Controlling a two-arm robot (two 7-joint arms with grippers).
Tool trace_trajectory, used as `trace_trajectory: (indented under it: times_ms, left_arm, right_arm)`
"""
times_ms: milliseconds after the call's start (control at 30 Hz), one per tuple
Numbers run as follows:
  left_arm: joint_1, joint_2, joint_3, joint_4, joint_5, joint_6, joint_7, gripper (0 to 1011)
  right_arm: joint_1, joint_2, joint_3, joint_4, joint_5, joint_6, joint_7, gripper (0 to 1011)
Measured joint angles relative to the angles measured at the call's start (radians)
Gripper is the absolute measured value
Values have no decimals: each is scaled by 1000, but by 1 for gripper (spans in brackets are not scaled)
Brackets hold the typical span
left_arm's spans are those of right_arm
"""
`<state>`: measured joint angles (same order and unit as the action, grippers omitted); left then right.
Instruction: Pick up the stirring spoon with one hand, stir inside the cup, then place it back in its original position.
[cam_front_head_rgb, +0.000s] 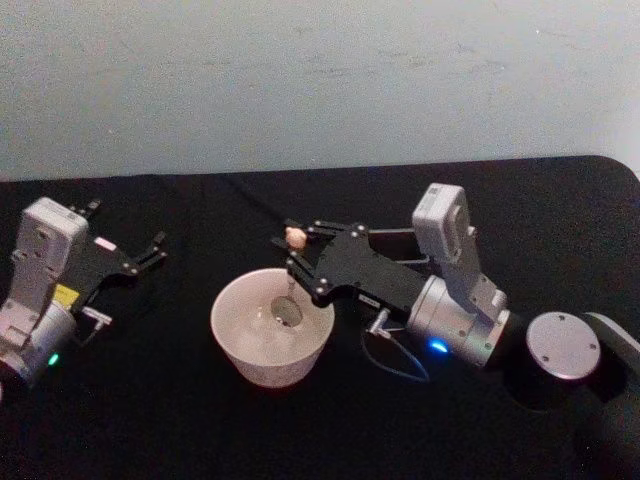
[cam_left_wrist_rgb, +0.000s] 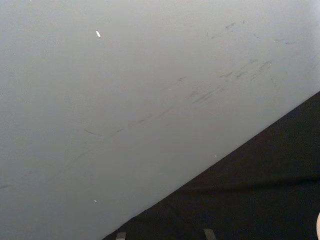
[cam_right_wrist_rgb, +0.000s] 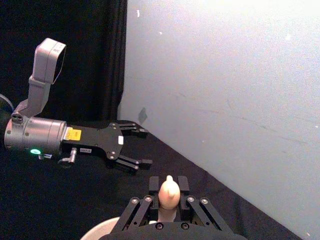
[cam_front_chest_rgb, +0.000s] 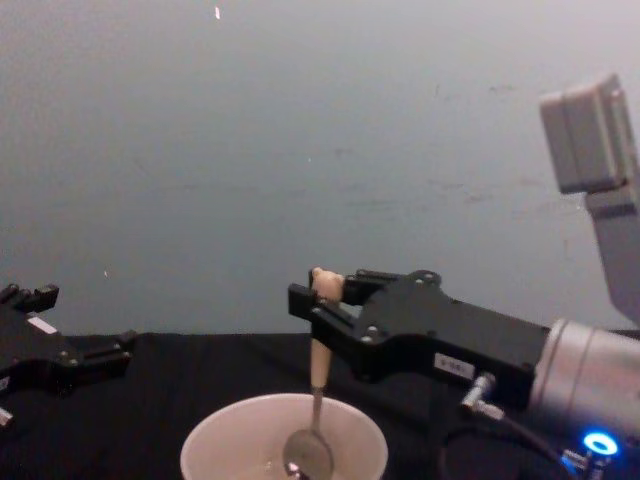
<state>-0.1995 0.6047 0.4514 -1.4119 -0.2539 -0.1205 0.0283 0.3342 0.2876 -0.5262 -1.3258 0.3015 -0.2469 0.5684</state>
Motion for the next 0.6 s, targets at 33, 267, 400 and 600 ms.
trace_trajectory:
  times_ms: [33,267,400,600]
  left_arm:
    - [0,0,0,0,0,0,0,1001]
    - [0,0,0,0,0,0,0,1001]
    - [0,0,0,0,0,0,0,1001]
    - [0,0,0,0,0,0,0,1001]
  right_arm:
    - [-5,6,4,-7,3,2,0,214]
    - [-34,35,16,-44,16,10,12,214]
    - [-58,58,14,-75,26,15,29,215]
    - [-81,75,-7,-109,35,22,56,214]
